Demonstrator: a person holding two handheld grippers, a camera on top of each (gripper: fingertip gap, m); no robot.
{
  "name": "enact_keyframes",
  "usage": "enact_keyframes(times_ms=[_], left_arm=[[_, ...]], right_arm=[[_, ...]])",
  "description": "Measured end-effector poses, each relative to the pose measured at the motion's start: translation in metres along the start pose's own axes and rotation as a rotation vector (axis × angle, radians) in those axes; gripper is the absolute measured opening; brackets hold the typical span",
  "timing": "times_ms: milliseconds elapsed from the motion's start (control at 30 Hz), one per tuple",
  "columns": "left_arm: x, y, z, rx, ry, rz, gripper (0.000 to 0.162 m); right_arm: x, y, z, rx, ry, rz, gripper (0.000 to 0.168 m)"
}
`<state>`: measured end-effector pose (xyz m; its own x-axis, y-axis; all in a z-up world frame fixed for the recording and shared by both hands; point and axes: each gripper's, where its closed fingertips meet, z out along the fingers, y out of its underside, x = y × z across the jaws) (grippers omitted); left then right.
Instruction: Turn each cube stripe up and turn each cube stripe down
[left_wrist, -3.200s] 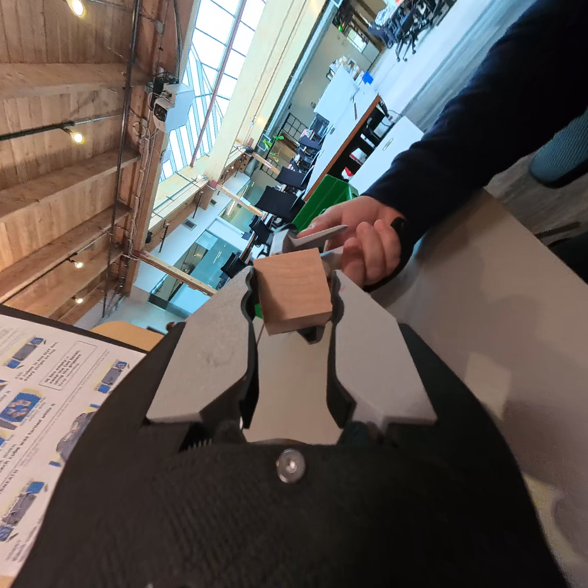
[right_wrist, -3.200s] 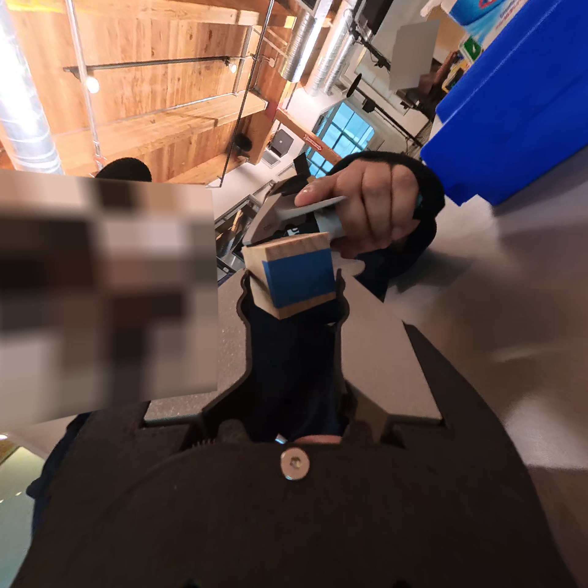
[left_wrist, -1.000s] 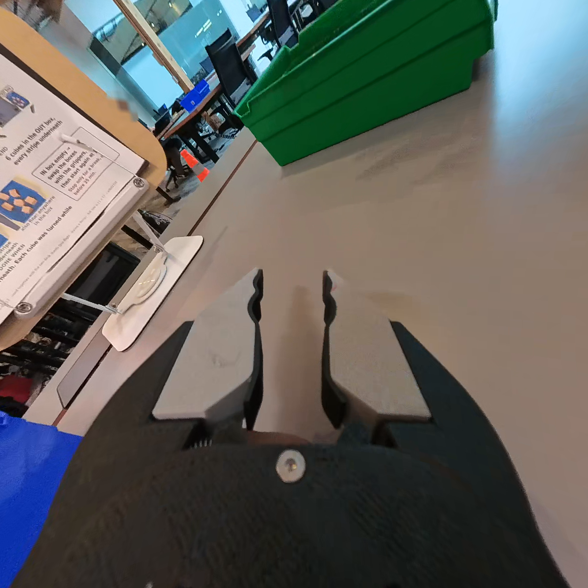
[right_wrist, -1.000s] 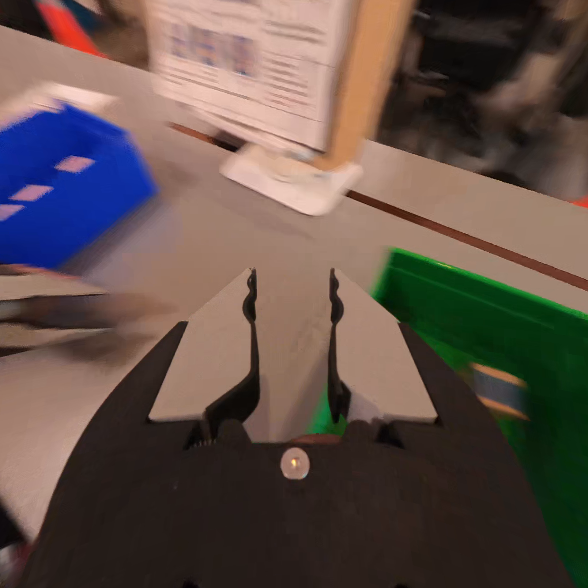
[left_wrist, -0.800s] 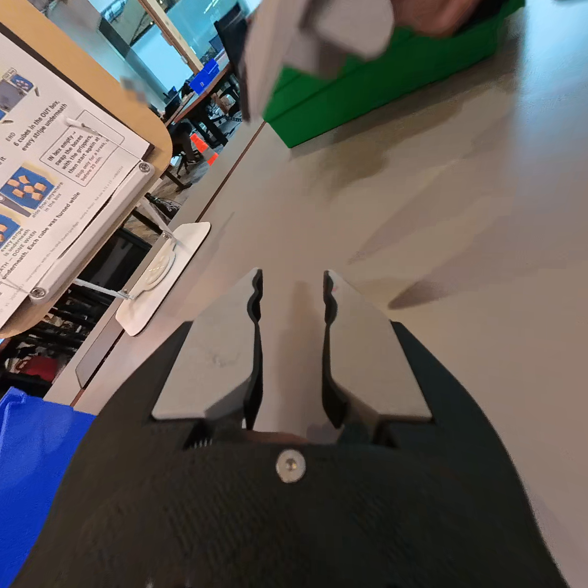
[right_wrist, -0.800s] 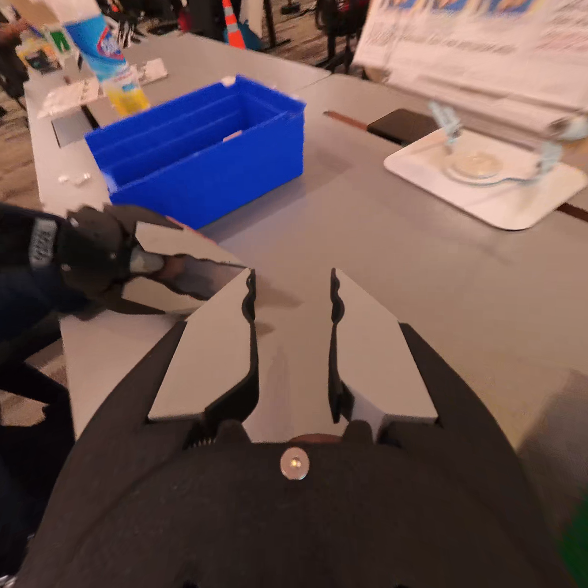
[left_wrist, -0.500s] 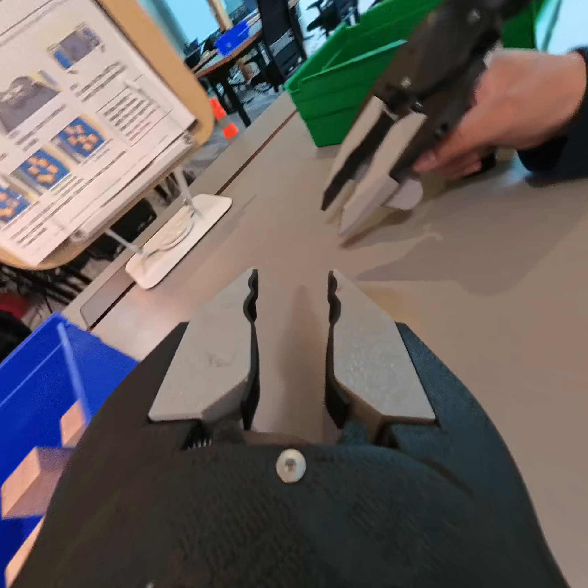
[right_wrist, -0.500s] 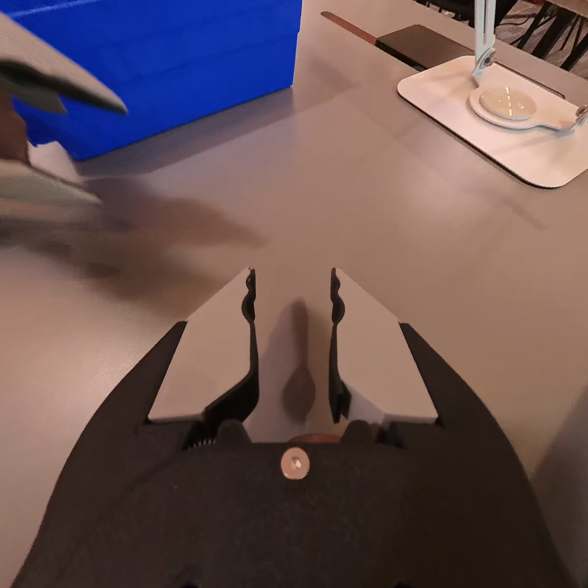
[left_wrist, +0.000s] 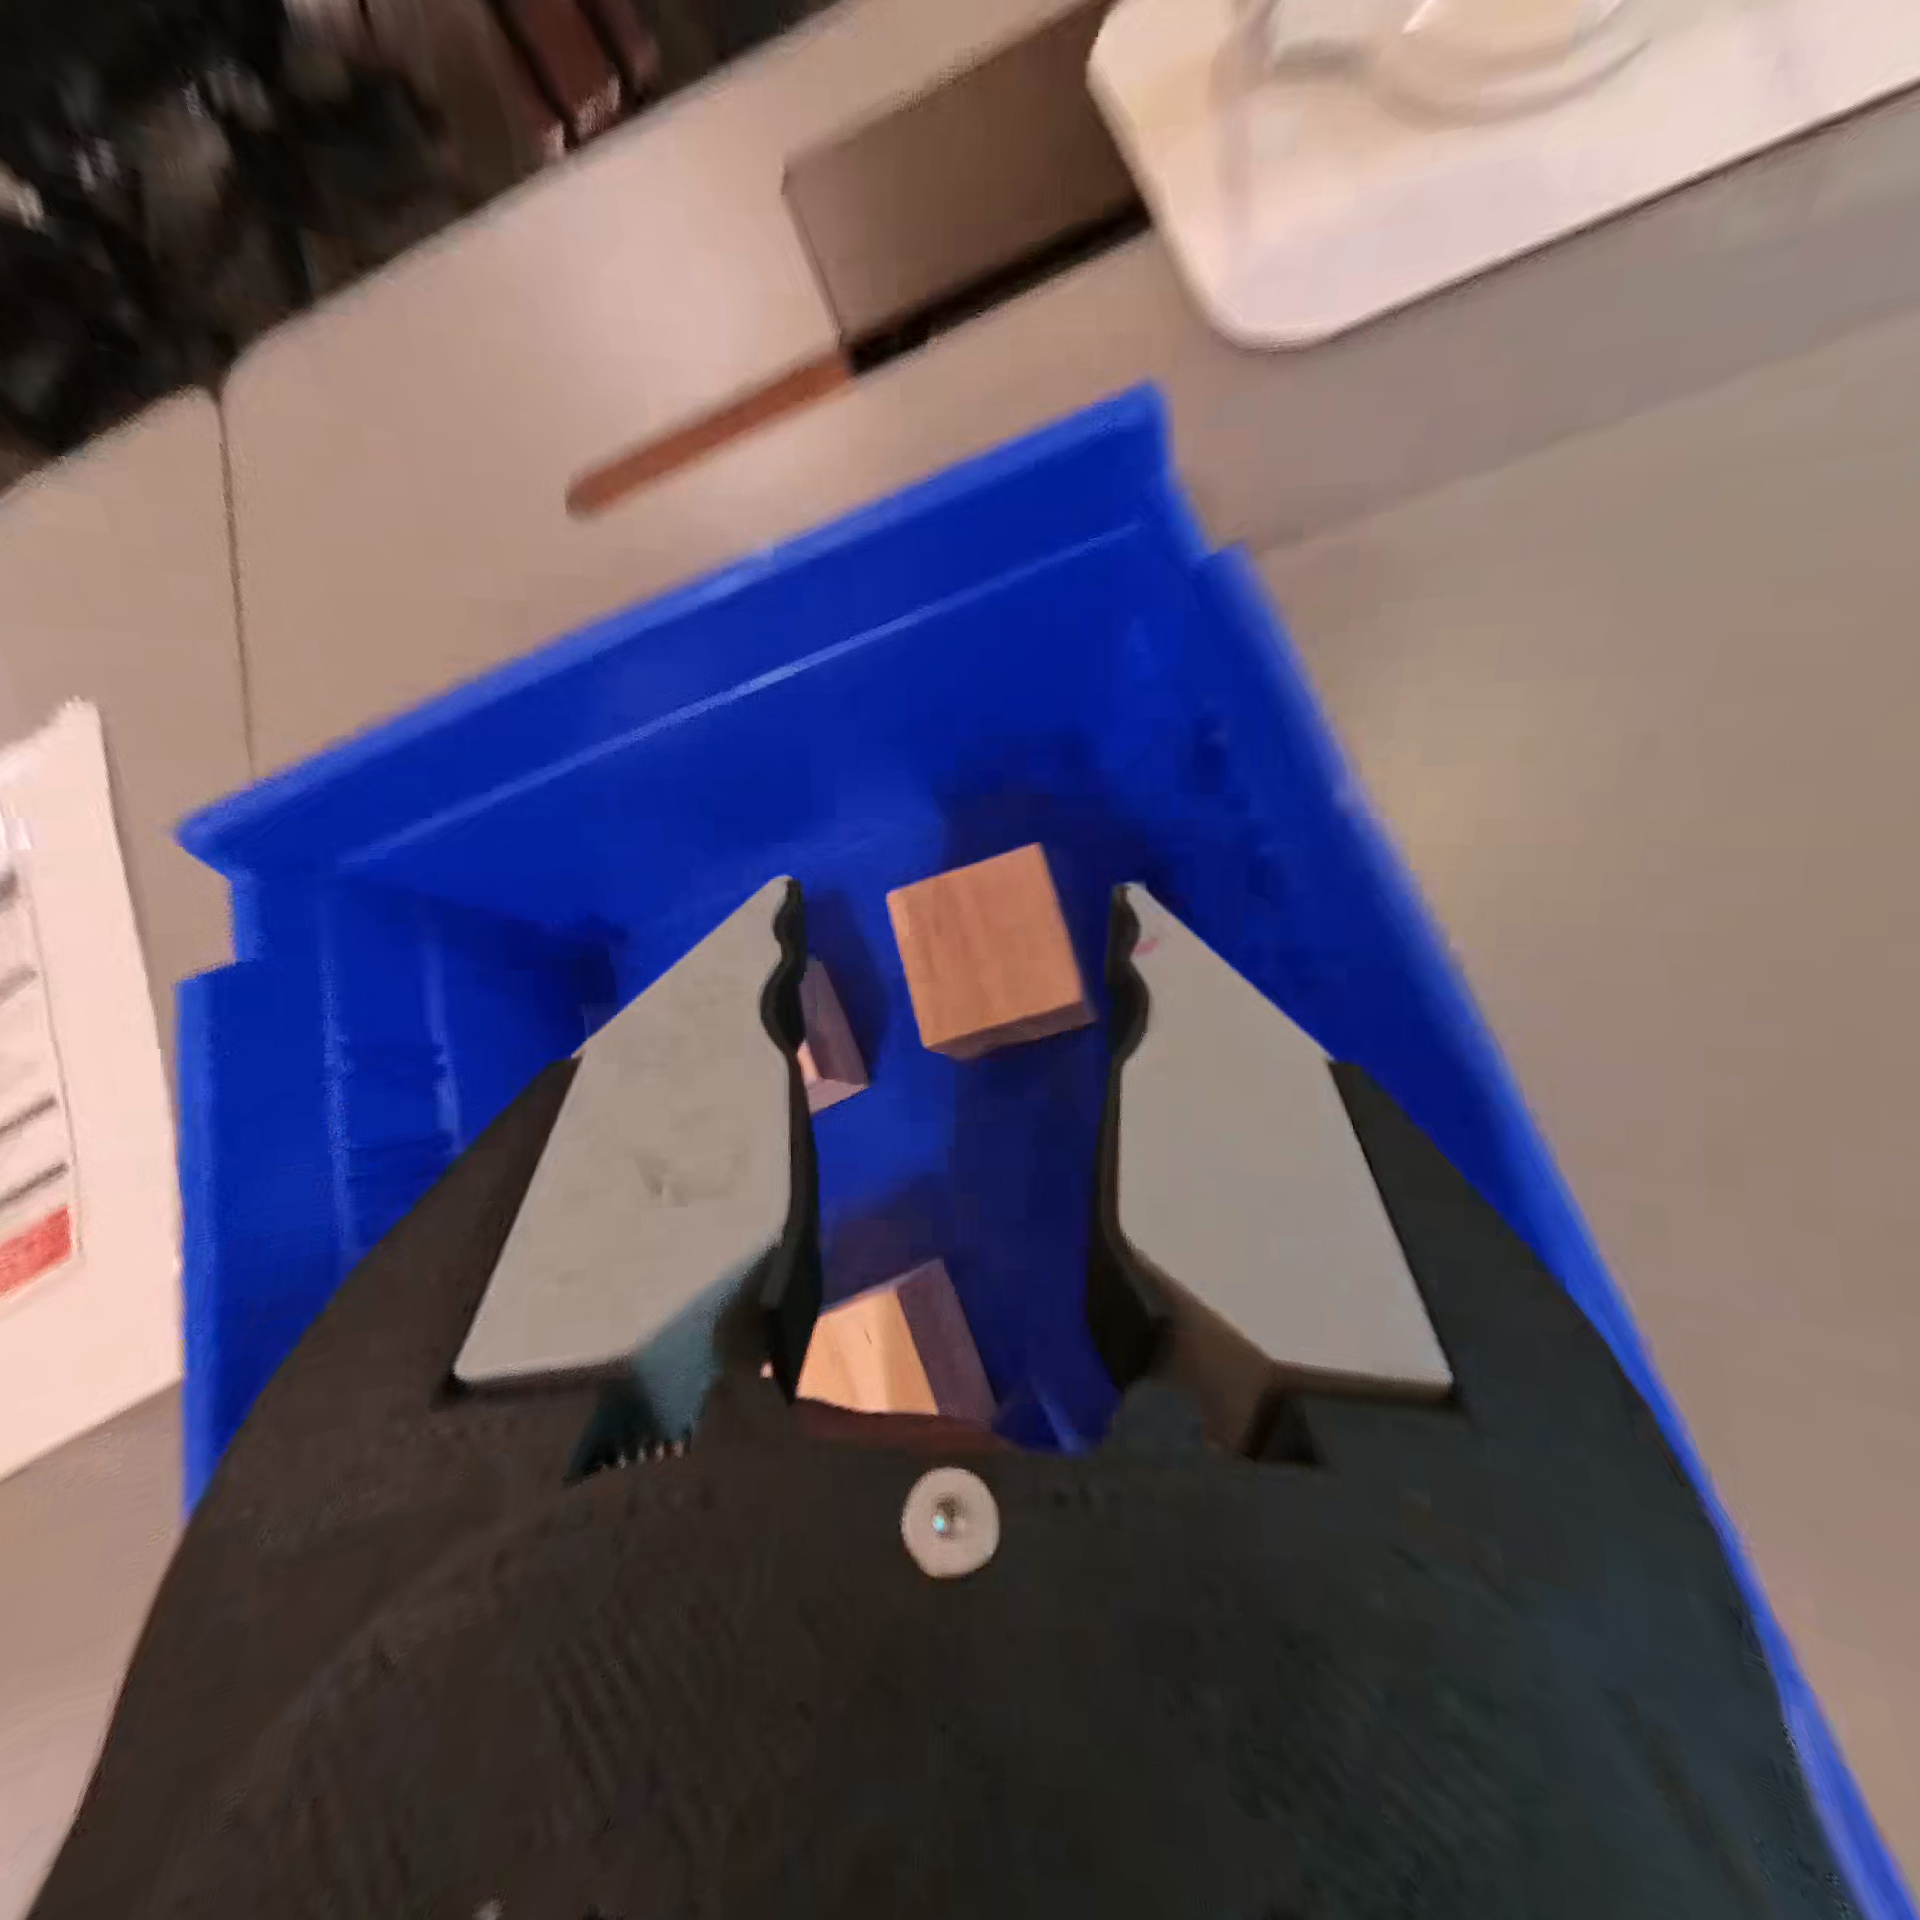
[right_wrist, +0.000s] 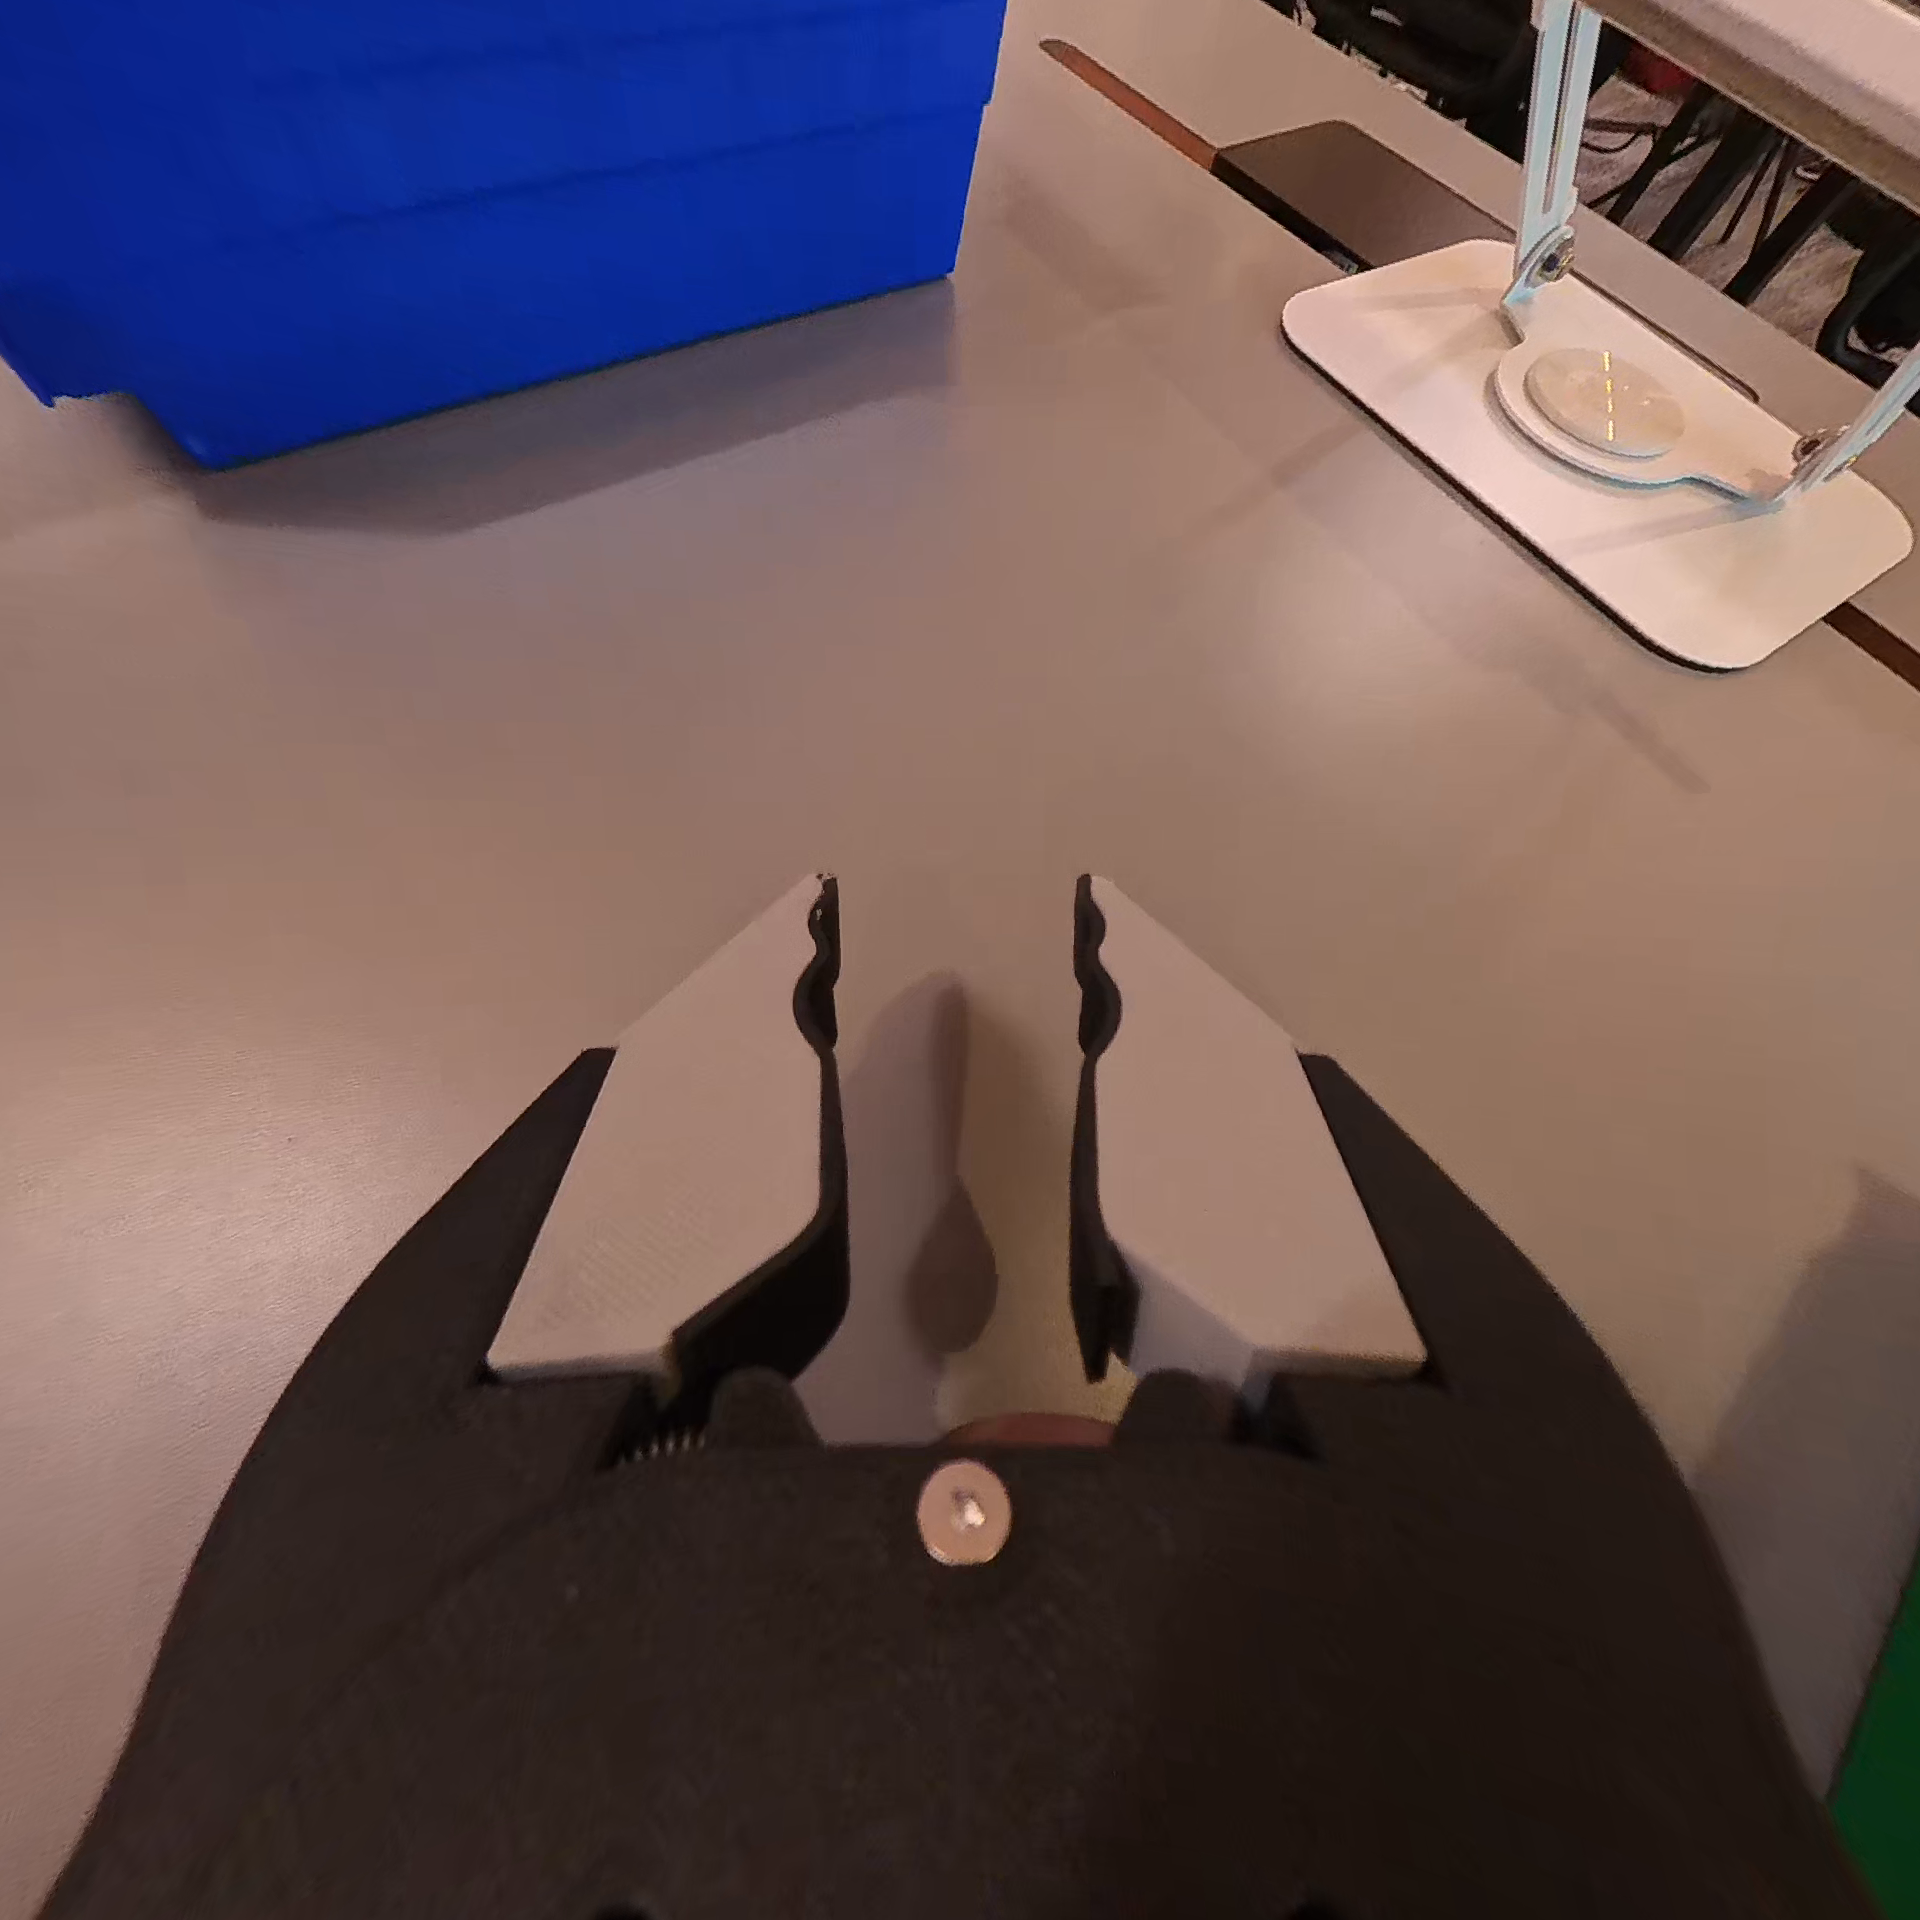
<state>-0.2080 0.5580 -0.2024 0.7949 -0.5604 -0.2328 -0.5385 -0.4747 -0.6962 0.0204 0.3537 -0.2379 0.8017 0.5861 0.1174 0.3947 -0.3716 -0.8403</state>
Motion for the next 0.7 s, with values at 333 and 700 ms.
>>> enact_keyframes(times_ms=[333, 700], left_arm=[[-0.003, 0.028, 0.053, -0.135, 0.061, -0.081, 0.044], [0.135, -0.053, -0.141, 0.66, 0.563, 0.39, 0.044]], right_arm=[[0.002, -0.002, -0.003, 0.016, -0.002, 0.019, 0.041], [-0.054, -0.038, -0.028, 0.188, -0.547, 0.323, 0.045]])
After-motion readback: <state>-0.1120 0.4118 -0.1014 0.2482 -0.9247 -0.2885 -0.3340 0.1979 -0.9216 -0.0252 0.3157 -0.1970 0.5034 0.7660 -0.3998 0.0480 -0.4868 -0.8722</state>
